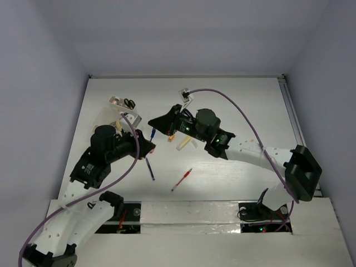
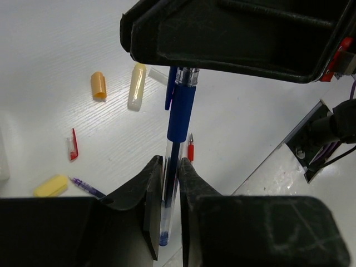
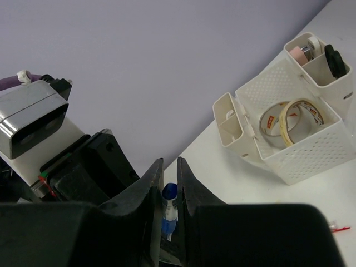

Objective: Sort the stationery into containers
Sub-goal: Close the pen cap on the pen.

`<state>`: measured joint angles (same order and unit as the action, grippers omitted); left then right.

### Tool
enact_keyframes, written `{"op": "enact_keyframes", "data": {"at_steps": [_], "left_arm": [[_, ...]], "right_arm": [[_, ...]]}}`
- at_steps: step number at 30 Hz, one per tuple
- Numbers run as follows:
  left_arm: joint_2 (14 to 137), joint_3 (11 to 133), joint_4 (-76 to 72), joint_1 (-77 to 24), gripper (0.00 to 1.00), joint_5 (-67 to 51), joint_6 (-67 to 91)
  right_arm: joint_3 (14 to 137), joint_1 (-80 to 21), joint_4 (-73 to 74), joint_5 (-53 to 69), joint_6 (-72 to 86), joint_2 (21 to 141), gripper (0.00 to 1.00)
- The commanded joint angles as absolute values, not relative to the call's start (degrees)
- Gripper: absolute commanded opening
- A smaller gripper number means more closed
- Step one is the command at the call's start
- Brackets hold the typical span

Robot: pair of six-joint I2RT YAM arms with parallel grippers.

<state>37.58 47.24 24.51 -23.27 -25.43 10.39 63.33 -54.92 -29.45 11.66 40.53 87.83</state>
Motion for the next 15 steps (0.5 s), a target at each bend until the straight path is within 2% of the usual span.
{"op": "enact_keyframes", "data": {"at_steps": [1,6,7,10,12,13,15], "left_arm": [[36.9,54.8,-3.6,-21.4,0.00,-15.6,13.1],[34.9,52.0,0.8,-21.4,0.00,-15.6,14.2],[34.5,51.3,2.7,-21.4,0.04,-15.7,14.7],[32.3,48.7,5.3,-21.4,0.35,-16.7,16.3],[31.0,47.3,6.4,-21.4,0.46,-16.9,16.7],[29.7,46.9,7.5,-21.4,0.56,-16.7,16.7],[28.3,46.6,9.0,-21.4,0.66,-15.3,16.4]], "right_arm": [[58.8,-63.0,-11.4,21.2,39.2,88.3,0.00],[62.7,-57.4,-14.6,17.3,41.2,86.9,0.00],[63.4,-56.3,-15.5,17.5,42.3,86.9,0.00],[67.0,-51.9,-18.5,18.2,44.2,88.7,0.00],[68.9,-50.1,-20.5,18.5,45.3,90.0,0.00],[71.2,-48.6,-20.9,18.9,46.0,90.8,0.00],[73.4,-48.1,-21.6,19.0,46.6,92.9,0.00]]}}
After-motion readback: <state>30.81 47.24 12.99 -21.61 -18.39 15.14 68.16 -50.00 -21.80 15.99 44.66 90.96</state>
